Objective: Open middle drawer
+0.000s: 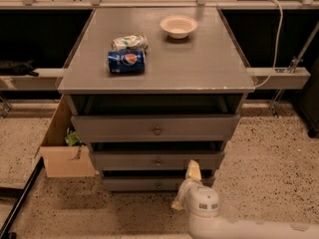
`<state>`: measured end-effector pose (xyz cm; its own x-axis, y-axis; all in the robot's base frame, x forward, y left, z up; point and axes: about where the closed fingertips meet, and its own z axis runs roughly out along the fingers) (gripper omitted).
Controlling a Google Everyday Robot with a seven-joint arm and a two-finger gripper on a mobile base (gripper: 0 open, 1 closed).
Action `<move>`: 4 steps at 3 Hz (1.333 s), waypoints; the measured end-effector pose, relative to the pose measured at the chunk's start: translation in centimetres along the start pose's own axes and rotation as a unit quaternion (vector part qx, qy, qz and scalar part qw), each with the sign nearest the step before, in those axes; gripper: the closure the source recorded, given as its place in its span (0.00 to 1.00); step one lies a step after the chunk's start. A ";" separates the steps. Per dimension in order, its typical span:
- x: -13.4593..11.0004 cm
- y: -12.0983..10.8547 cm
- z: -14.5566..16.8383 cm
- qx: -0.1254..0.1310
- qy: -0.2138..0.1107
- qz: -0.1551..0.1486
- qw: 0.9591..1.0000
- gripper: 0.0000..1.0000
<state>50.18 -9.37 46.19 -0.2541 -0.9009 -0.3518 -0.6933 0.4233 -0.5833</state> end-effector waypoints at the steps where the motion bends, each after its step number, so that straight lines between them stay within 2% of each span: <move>1: -0.9 -0.8 1.7 0.019 0.012 -0.001 1.000 0.00; 2: -2.1 -1.3 3.7 0.041 0.020 -0.004 0.999 0.00; 4: -2.7 -1.6 3.7 0.047 0.016 -0.011 0.999 0.00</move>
Offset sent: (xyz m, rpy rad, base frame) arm 0.0480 0.0214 -0.0111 -0.0628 -0.0720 -0.0574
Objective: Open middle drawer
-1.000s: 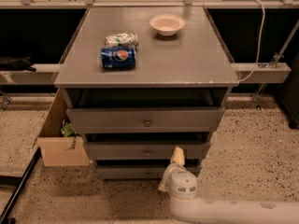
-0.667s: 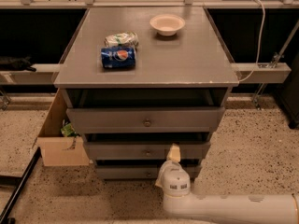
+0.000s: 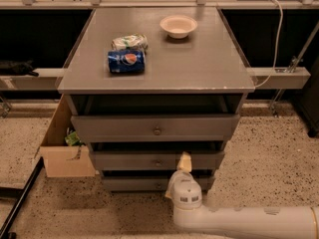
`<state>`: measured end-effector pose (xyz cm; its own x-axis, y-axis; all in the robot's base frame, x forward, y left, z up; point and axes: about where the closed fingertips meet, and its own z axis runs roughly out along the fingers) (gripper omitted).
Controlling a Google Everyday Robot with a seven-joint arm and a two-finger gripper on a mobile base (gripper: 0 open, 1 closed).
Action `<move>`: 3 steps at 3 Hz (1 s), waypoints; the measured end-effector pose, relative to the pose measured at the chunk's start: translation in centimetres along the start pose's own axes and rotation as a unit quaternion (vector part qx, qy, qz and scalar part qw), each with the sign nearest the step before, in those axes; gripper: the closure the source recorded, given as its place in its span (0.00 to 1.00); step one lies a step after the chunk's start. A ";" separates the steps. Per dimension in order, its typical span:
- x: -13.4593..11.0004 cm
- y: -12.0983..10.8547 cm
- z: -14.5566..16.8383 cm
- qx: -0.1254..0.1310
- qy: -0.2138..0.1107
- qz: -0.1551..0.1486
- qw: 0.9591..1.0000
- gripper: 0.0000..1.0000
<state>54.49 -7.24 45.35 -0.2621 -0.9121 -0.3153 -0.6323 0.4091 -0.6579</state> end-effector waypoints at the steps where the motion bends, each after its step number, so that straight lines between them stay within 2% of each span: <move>1: -1.7 -0.4 0.2 0.001 -0.028 -0.038 0.999 0.00; 2: -4.8 -0.8 1.0 -0.001 -0.078 -0.124 0.989 0.00; 3: -5.8 -0.5 1.1 -0.005 -0.095 -0.147 0.985 0.00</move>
Offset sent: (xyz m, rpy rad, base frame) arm 0.0419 0.0763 0.0203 -0.1663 -0.1200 0.5184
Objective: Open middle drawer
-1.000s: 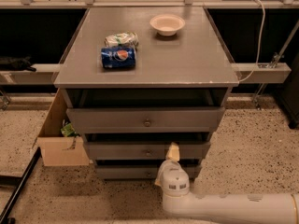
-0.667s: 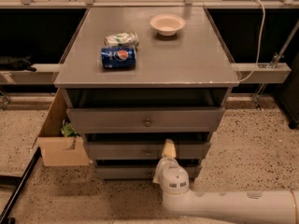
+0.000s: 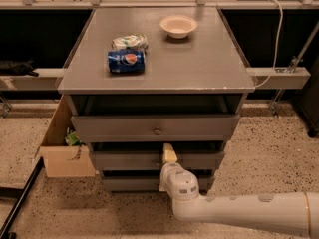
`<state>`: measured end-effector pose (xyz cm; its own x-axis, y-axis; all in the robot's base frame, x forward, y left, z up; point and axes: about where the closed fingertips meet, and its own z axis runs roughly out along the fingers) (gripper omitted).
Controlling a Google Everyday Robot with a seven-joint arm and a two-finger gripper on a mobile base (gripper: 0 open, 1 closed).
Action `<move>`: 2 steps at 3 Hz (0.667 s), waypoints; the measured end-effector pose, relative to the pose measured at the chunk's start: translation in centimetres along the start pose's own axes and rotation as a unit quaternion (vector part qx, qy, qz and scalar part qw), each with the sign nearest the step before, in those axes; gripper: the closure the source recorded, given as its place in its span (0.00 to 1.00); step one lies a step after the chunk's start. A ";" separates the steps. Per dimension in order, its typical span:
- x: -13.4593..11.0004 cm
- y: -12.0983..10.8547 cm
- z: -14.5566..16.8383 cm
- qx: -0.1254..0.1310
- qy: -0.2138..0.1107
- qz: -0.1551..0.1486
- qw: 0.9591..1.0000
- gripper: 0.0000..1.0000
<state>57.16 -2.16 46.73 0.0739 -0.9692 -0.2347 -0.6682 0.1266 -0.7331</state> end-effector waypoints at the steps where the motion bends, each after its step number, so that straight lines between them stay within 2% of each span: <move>1: 0.0 0.0 0.0 0.000 0.000 0.000 1.000 0.00; 2: 0.1 0.4 -0.6 0.012 0.011 -0.014 1.000 0.00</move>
Offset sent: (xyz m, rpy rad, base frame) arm -0.0185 -0.0052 0.0021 -0.0875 -0.0705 -0.0106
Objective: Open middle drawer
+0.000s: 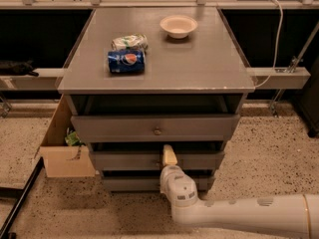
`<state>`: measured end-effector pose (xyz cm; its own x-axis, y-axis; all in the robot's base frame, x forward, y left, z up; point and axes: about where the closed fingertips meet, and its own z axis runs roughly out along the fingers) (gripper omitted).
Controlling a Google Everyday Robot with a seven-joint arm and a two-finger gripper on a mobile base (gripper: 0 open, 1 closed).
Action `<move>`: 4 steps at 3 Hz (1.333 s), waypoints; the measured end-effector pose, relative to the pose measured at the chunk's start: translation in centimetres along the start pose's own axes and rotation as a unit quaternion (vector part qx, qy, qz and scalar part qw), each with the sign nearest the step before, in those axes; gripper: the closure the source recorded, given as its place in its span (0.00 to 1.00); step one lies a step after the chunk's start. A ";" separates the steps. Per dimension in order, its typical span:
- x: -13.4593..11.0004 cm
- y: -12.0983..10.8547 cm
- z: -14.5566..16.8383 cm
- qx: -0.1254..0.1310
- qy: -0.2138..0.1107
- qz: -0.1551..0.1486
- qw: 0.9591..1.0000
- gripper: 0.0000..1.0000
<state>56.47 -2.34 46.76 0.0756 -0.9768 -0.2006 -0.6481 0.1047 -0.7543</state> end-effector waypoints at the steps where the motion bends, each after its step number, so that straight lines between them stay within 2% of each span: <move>1: 1.3 -0.9 0.7 0.017 0.035 -0.008 0.999 0.00; 2: 2.6 -1.6 1.6 0.030 0.068 -0.015 0.997 0.00; 3: 3.4 0.8 1.4 0.012 0.069 0.005 0.998 0.00; 4: 3.2 -1.1 2.8 0.025 0.083 0.004 0.996 0.00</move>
Offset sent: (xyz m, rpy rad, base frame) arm 0.0713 -0.0401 0.0080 -0.1809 -0.1062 -0.1824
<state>59.58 -5.04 45.16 -0.0582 -0.9930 -0.1027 -0.6096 0.1168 -0.7841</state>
